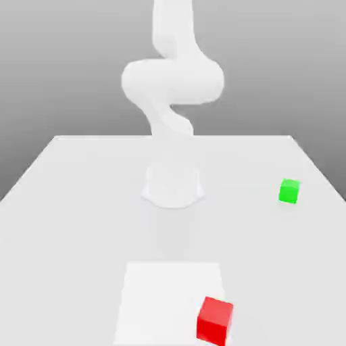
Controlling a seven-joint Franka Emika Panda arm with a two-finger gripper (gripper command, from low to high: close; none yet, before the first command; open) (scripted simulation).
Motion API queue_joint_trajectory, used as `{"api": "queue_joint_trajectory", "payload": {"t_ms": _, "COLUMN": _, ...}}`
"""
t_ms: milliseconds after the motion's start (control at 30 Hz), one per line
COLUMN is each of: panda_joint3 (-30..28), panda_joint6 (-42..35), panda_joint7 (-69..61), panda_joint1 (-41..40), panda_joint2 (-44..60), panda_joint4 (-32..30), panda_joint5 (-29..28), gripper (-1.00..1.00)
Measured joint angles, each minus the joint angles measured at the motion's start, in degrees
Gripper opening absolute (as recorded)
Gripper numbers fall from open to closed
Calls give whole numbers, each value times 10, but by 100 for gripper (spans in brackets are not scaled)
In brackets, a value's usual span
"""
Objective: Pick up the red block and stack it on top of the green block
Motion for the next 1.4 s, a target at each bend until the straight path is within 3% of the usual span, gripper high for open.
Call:
{"api": "queue_joint_trajectory", "payload": {"t_ms": 500, "panda_joint3": 93, "panda_joint6": 113, "panda_joint7": 209, "panda_joint1": -55, "panda_joint2": 316, "panda_joint4": -50, "panda_joint5": -73, "gripper": 0}}
{"api": "queue_joint_trajectory", "payload": {"t_ms": 833, "panda_joint3": 106, "panda_joint6": 192, "panda_joint7": 302, "panda_joint1": -38, "panda_joint2": 515, "panda_joint4": -85, "panda_joint5": -60, "gripper": 0}}
{"api": "queue_joint_trajectory", "payload": {"t_ms": 1000, "panda_joint3": 75, "panda_joint6": 270, "panda_joint7": 337, "panda_joint1": -12, "panda_joint2": 618, "panda_joint4": -73, "panda_joint5": -94, "gripper": 0}}
{"api": "queue_joint_trajectory", "payload": {"t_ms": 1033, "panda_joint3": 69, "panda_joint6": 280, "panda_joint7": 341, "panda_joint1": -8, "panda_joint2": 630, "panda_joint4": -71, "panda_joint5": -100, "gripper": -100}}
{"api": "queue_joint_trajectory", "payload": {"t_ms": 1233, "panda_joint3": 67, "panda_joint6": 286, "panda_joint7": 344, "panda_joint1": -6, "panda_joint2": 637, "panda_joint4": -70, "panda_joint5": -103, "gripper": -100}}
{"api": "queue_joint_trajectory", "payload": {"t_ms": 1400, "panda_joint3": 94, "panda_joint6": 222, "panda_joint7": 314, "panda_joint1": -25, "panda_joint2": 558, "panda_joint4": -84, "panda_joint5": -63, "gripper": -100}}
